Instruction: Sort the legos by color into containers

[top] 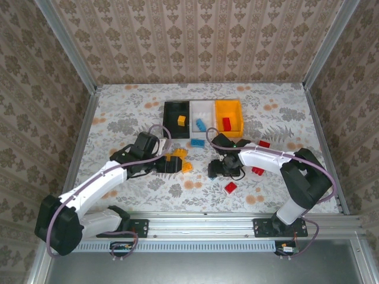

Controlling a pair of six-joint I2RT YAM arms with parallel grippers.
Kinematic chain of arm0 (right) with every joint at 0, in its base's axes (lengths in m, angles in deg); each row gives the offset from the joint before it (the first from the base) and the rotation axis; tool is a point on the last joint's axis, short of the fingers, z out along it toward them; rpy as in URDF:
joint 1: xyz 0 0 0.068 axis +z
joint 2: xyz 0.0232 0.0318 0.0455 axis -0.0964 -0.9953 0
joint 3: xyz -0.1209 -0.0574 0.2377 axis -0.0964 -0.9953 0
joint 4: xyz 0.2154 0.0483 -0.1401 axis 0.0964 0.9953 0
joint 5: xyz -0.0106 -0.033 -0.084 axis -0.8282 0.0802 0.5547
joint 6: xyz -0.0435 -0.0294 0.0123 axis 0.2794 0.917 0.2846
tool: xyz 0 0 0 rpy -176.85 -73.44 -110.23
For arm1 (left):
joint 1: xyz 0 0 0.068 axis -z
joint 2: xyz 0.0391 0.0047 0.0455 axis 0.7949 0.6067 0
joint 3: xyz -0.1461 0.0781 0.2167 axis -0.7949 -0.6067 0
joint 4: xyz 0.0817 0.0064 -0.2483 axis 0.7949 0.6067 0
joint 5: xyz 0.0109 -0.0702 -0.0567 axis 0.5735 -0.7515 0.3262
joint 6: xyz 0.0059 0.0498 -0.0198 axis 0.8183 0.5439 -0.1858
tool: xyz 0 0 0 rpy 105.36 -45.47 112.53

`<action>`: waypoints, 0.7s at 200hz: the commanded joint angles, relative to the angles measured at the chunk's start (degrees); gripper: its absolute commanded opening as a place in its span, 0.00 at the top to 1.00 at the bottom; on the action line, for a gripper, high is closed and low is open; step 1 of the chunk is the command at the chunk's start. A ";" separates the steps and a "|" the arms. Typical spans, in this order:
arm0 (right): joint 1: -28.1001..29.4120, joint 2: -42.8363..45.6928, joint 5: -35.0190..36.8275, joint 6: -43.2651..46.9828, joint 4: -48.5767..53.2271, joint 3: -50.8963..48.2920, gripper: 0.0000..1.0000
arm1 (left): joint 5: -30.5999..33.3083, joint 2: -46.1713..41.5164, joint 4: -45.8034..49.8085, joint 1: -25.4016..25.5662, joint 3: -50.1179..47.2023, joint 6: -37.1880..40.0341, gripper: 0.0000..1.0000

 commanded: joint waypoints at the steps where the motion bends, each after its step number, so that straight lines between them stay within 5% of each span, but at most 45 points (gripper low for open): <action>1: 2.29 0.11 2.06 -1.75 1.92 0.80 0.27 | 0.69 -3.06 2.25 -0.80 -1.80 -0.81 0.04; 140: 7.50 -5.50 3.24 -3.06 4.47 9.29 0.28 | -0.45 -6.18 3.48 -3.44 -3.32 0.15 0.03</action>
